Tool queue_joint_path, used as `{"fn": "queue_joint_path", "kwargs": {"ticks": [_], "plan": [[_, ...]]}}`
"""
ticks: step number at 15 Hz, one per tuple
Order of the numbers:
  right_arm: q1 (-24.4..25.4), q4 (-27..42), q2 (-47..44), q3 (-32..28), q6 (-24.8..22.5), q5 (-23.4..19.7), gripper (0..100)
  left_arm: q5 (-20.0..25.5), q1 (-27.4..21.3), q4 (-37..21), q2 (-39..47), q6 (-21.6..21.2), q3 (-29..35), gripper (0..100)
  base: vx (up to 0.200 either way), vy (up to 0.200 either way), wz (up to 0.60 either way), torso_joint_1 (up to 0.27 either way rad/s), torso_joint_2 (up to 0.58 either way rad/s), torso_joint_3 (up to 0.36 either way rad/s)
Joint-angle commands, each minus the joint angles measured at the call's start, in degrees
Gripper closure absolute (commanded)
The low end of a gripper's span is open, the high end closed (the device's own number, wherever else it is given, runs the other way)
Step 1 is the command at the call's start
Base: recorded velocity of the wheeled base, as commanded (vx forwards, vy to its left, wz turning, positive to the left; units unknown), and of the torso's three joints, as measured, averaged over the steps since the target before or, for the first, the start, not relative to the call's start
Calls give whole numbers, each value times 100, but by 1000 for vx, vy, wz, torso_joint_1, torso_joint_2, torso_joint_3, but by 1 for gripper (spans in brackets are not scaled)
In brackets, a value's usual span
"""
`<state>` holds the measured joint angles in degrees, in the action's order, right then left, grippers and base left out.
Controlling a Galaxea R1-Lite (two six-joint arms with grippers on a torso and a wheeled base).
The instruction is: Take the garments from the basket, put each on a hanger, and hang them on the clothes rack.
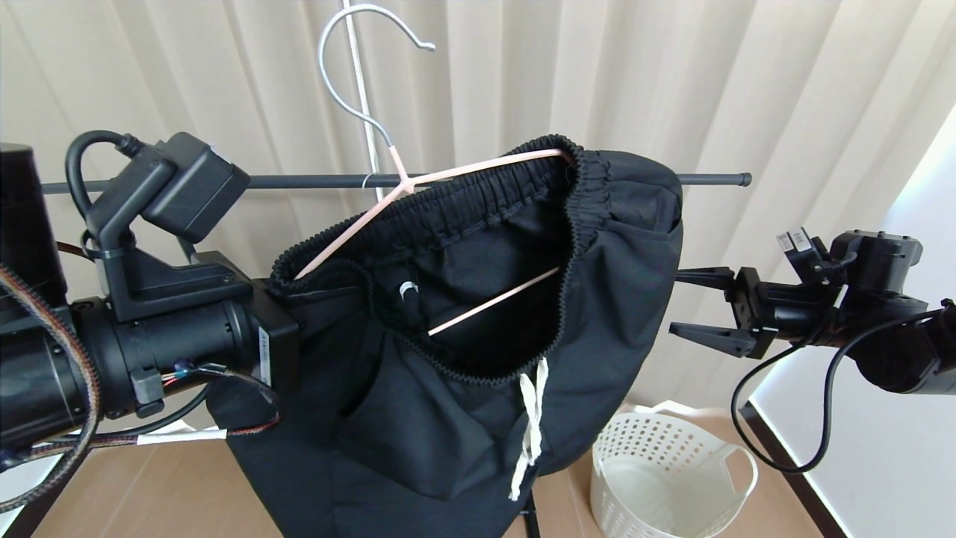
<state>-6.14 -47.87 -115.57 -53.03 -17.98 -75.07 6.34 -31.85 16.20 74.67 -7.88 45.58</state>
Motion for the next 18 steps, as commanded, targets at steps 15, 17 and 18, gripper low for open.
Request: {"fn": "queue_joint_path", "kwargs": {"ticks": [15,17,18], "plan": [[1203,-82,2258,627,1737,1926,0,-739,206,6,1481,1104,-313,100,0,0,0,0,0,0],[1194,-73,2267,592,1789,1943,0,-1082,188,-12,1815,1297,-331,100,0,0,0,0,0,0],[1194,-82,2267,601,1833,1943,0,-1170,162,-3,1973,1438,-339,100,0,0,0,0,0,0]]}}
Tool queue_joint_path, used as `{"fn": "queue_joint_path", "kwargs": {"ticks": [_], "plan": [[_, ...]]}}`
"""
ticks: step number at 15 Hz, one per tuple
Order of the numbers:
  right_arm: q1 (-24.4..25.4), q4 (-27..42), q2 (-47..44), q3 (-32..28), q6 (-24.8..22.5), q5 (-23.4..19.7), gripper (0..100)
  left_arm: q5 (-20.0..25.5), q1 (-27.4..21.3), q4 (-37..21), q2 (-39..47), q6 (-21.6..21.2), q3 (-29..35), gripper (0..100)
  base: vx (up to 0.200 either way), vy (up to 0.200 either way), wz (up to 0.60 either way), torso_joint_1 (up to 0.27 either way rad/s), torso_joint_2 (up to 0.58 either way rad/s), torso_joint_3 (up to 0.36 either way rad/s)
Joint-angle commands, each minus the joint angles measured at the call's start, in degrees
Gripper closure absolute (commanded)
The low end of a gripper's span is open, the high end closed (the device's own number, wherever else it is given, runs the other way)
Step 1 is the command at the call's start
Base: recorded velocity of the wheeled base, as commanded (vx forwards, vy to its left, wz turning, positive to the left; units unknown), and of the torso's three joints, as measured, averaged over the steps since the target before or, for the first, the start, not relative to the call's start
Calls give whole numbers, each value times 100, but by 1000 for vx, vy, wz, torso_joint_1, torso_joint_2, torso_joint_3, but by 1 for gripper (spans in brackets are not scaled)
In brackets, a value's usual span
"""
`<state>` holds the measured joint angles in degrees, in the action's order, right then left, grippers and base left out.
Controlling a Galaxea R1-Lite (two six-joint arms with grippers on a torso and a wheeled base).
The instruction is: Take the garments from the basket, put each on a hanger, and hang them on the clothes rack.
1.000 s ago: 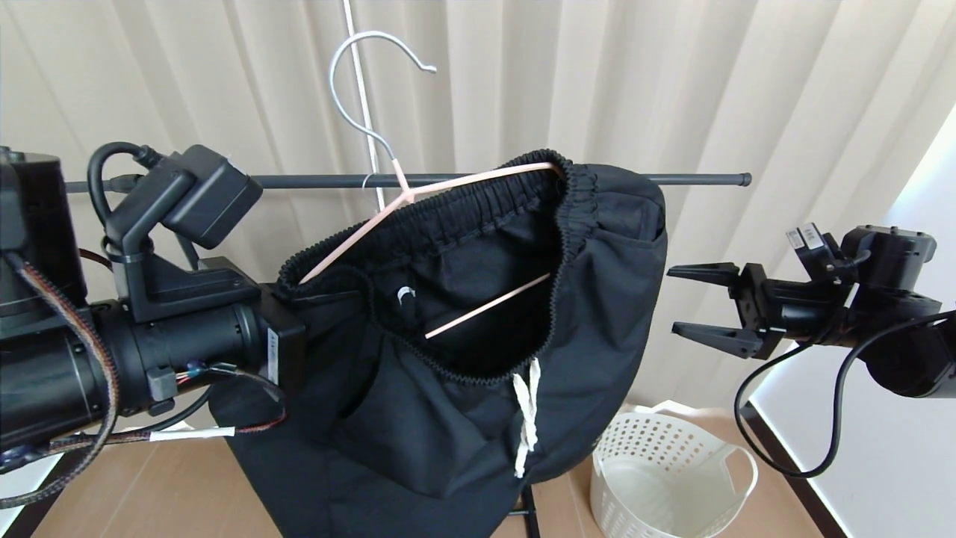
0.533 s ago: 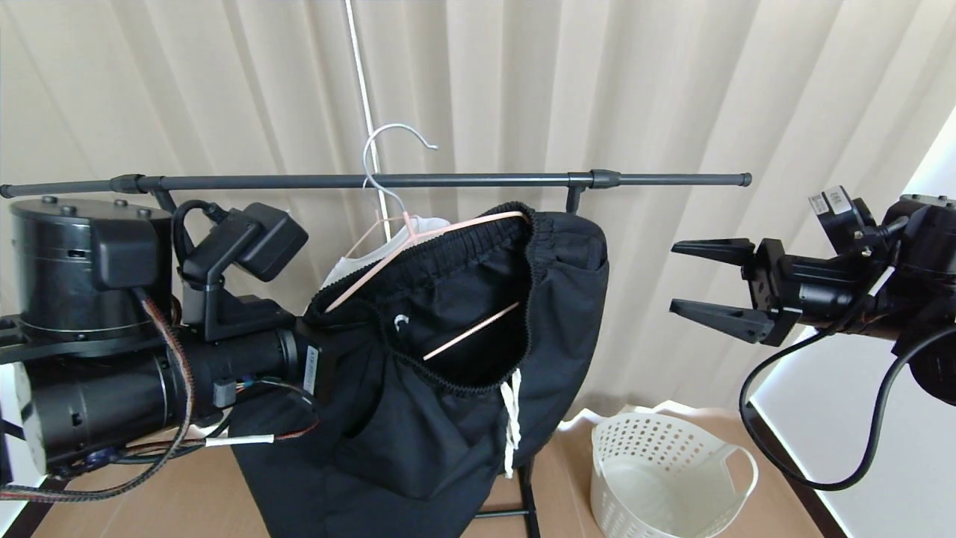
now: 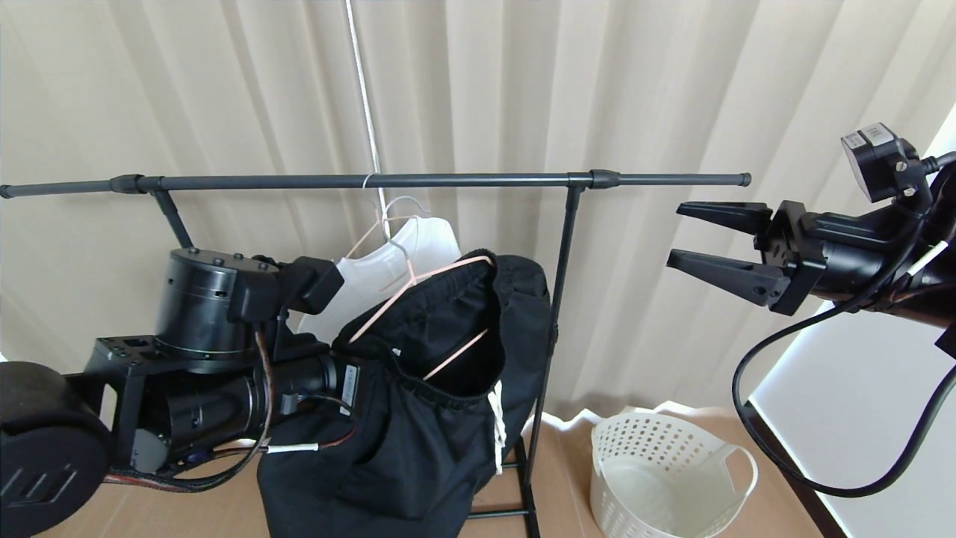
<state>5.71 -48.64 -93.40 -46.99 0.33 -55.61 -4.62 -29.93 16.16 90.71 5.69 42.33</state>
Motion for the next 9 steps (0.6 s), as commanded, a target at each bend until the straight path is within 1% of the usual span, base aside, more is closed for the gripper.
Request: {"fn": "queue_joint_path", "kwargs": {"ticks": [1,2,3,4,7,9], "plan": [[10,-5,50,-3,2,-2,0,-109,-39,36,518,274,13,100,0,0,0,0,0,0],[10,-5,50,-3,11,-2,0,-109,-39,53,650,494,74,100,0,0,0,0,0,0],[10,-5,59,-3,11,-2,0,-109,-48,62,729,617,127,100,0,0,0,0,0,0],[10,-14,68,-3,11,-2,0,-118,-75,62,790,688,197,100,0,0,0,0,0,0],[10,-14,103,-3,11,-2,0,-118,-162,203,913,714,294,100,0,0,0,0,0,0],[10,-14,253,94,2,15,0,-127,-198,695,1080,986,232,100,0,0,0,0,0,0]]}}
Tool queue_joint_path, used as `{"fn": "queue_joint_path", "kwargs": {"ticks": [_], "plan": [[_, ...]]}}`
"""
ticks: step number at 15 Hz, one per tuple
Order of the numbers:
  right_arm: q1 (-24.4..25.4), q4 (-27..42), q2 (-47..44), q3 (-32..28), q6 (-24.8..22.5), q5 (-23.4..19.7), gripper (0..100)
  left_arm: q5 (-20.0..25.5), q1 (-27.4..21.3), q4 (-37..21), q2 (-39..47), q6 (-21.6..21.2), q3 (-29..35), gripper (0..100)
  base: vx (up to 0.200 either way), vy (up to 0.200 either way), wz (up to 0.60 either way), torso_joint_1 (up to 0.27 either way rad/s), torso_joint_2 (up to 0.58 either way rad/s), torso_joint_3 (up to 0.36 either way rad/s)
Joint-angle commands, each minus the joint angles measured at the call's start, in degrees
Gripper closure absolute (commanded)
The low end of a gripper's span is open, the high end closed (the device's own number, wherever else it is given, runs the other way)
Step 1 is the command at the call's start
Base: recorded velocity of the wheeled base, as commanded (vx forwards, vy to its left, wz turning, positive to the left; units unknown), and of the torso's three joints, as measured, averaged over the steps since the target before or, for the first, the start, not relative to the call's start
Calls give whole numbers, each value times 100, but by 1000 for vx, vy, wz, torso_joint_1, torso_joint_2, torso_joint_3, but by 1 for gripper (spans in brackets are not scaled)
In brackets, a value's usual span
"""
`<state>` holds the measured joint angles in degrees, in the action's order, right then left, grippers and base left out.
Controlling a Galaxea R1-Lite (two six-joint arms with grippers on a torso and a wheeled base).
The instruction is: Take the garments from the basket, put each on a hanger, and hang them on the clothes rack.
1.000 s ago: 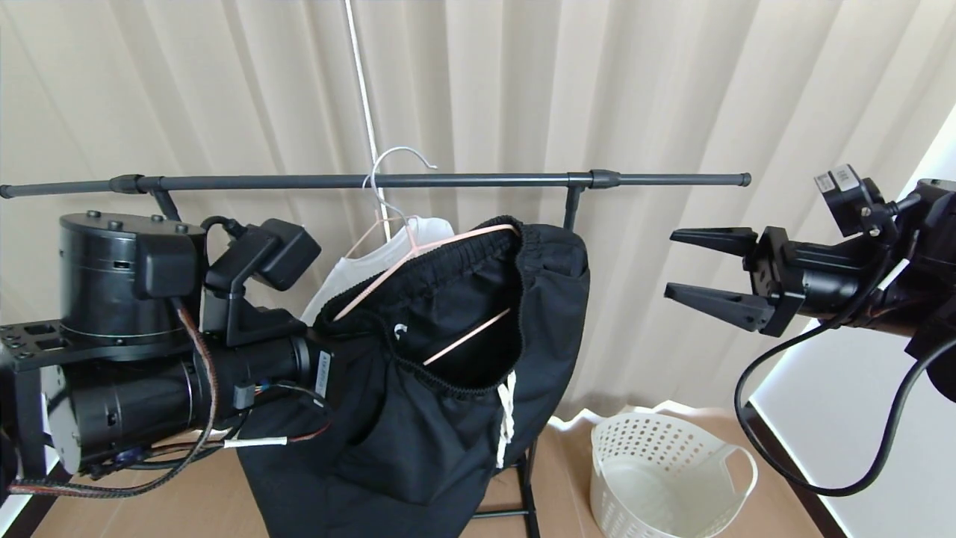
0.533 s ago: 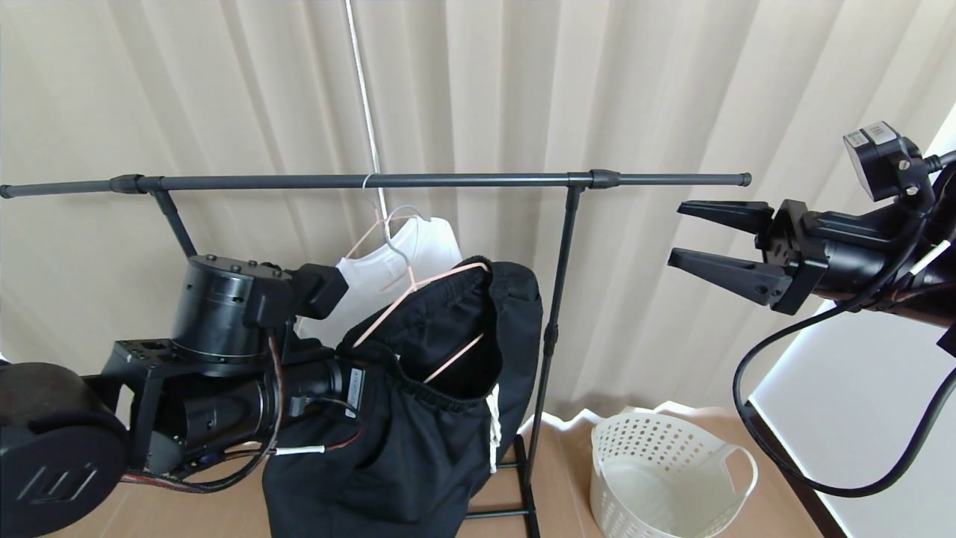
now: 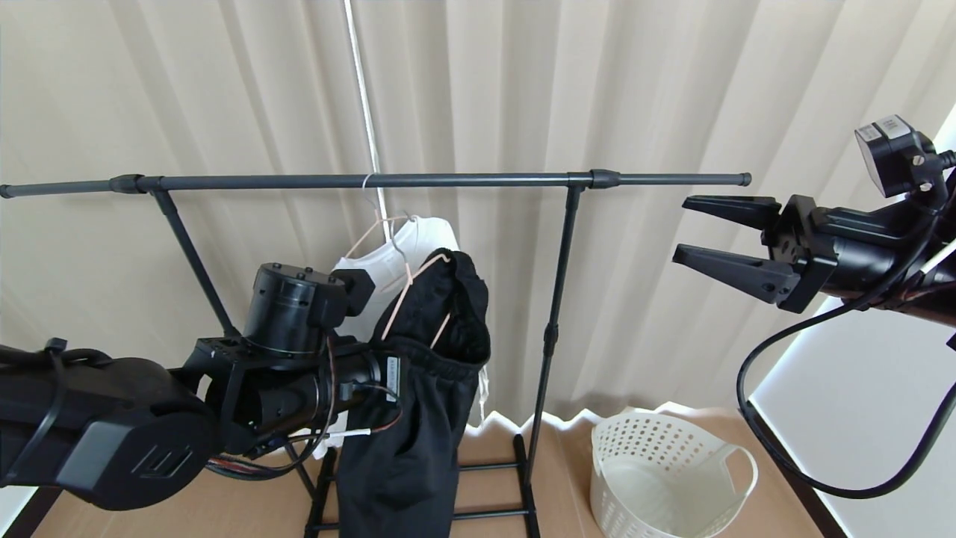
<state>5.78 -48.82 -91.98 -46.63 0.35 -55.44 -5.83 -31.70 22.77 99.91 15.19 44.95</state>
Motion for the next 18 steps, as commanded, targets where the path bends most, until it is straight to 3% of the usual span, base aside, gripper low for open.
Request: {"fn": "queue_joint_path", "kwargs": {"ticks": [1,5,9,18], "plan": [[2,4,163,93,0,7,0,-15,-12,166,178,54,5,100,0,0,0,0,0,0],[2,4,31,-48,-9,25,0,-6,-21,166,318,37,524,100,0,0,0,0,0,0],[2,4,40,-118,-18,42,0,-15,5,-555,758,10,1596,100,0,0,0,0,0,0],[-7,4,-40,-162,-27,51,0,-41,225,-1012,1830,-209,3451,100,0,0,0,0,0,0]]}}
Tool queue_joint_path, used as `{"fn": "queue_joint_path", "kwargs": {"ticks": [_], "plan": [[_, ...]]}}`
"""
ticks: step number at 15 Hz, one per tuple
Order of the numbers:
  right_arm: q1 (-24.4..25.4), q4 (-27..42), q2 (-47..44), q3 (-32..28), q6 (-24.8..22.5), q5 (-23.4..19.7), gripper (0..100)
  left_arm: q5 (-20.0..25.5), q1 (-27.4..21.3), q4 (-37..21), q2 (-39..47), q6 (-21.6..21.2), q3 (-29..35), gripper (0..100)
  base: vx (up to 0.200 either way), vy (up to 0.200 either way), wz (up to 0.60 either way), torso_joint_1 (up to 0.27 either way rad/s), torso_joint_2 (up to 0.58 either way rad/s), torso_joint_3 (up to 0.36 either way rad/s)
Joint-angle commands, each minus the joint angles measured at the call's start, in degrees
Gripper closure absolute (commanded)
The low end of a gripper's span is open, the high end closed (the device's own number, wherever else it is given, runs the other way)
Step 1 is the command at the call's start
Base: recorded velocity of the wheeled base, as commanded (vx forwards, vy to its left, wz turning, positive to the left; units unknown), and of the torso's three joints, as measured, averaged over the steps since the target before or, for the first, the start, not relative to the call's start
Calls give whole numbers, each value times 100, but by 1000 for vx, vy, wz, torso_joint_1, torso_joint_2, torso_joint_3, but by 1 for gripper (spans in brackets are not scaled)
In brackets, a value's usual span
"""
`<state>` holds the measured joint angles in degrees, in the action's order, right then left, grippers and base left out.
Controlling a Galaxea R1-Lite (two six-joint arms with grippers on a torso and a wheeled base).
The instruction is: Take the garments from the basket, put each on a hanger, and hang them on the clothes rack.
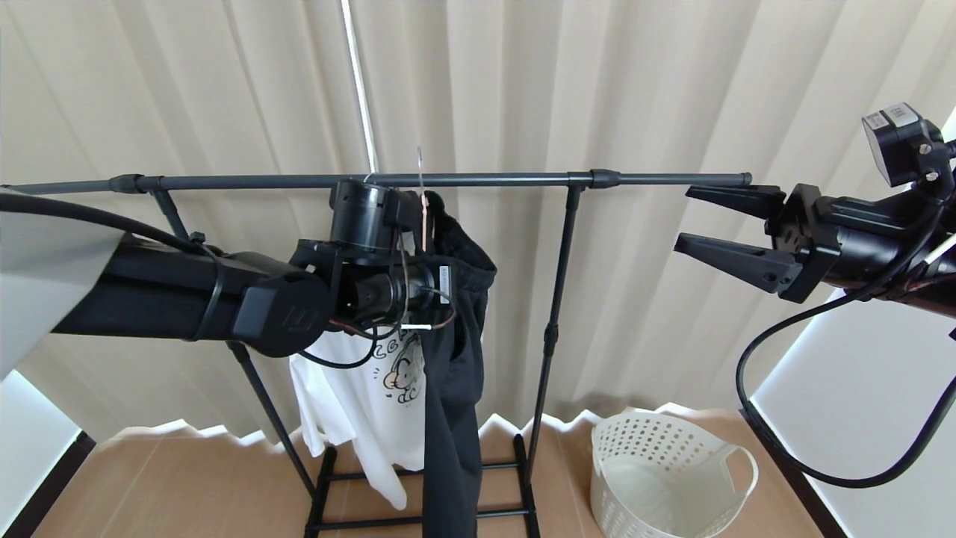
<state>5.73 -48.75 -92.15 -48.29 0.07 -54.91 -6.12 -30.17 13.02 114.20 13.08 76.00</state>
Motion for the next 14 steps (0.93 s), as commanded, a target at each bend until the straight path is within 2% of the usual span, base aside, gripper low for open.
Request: {"fn": "queue_joint_path", "kwargs": {"ticks": [1,5,14], "plan": [[-2,-3,-22,3,1,-3,0,-12,117,-36,542,-7,530,100,0,0,0,0,0,0],[-2,-3,-40,-32,1,-3,0,14,187,-36,972,-350,1093,100,0,0,0,0,0,0],[-28,-3,-128,-76,-7,-3,0,155,354,-45,1825,-473,2068,100,0,0,0,0,0,0]]}}
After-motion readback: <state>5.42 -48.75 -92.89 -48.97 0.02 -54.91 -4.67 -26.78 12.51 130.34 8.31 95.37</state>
